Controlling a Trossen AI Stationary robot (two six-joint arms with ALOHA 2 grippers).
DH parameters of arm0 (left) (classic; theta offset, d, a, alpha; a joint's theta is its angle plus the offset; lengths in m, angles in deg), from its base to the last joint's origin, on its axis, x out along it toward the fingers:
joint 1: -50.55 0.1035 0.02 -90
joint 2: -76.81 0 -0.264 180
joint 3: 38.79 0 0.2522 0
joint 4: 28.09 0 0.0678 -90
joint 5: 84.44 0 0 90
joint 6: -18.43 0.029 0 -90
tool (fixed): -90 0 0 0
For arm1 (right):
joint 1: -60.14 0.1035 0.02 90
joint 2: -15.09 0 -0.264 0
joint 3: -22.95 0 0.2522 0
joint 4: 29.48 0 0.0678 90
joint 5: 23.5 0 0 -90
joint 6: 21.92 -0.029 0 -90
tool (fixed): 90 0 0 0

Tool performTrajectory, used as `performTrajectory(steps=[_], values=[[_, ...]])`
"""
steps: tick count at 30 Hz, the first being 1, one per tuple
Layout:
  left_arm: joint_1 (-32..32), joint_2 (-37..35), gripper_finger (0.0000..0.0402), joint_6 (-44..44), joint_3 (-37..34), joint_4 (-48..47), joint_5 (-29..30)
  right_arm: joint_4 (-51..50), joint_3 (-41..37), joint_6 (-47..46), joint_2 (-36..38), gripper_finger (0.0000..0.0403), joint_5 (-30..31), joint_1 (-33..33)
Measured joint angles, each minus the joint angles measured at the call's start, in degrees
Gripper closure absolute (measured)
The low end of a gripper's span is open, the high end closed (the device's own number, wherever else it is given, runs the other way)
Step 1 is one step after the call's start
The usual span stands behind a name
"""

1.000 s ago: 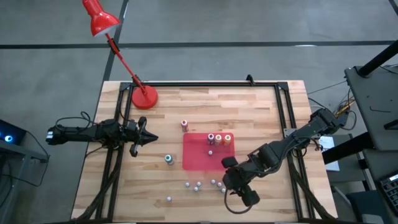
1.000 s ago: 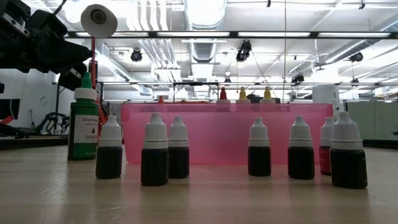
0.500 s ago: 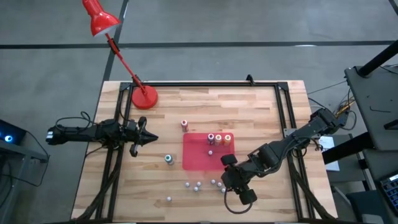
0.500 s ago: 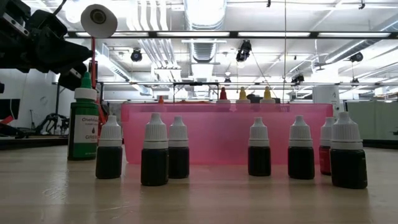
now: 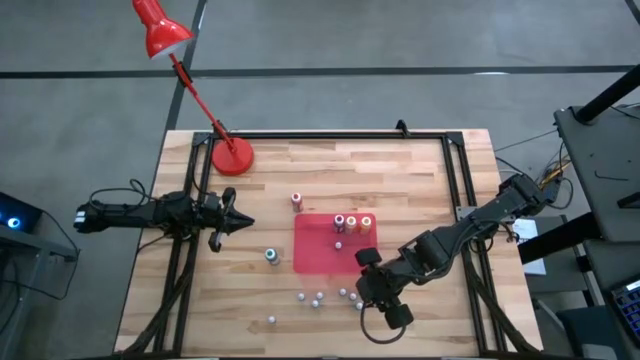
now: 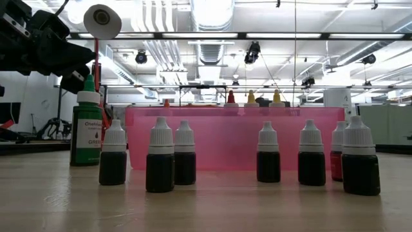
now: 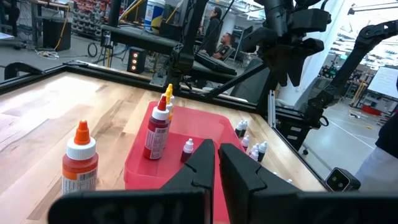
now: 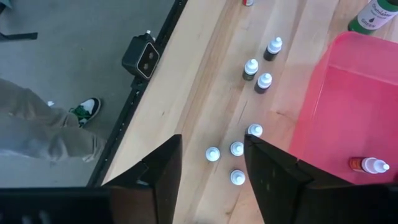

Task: Pick & Place food coloring
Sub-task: Put the small green food coloring bottle into the container

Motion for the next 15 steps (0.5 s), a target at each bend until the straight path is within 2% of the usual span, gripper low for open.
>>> performTrajectory(steps=[15], values=[[0.0, 0.0, 0.0402, 0.0, 0.0, 0.0, 0.0, 0.9, 0.0, 0.3, 0.0, 0.0247, 0.0, -0.1]])
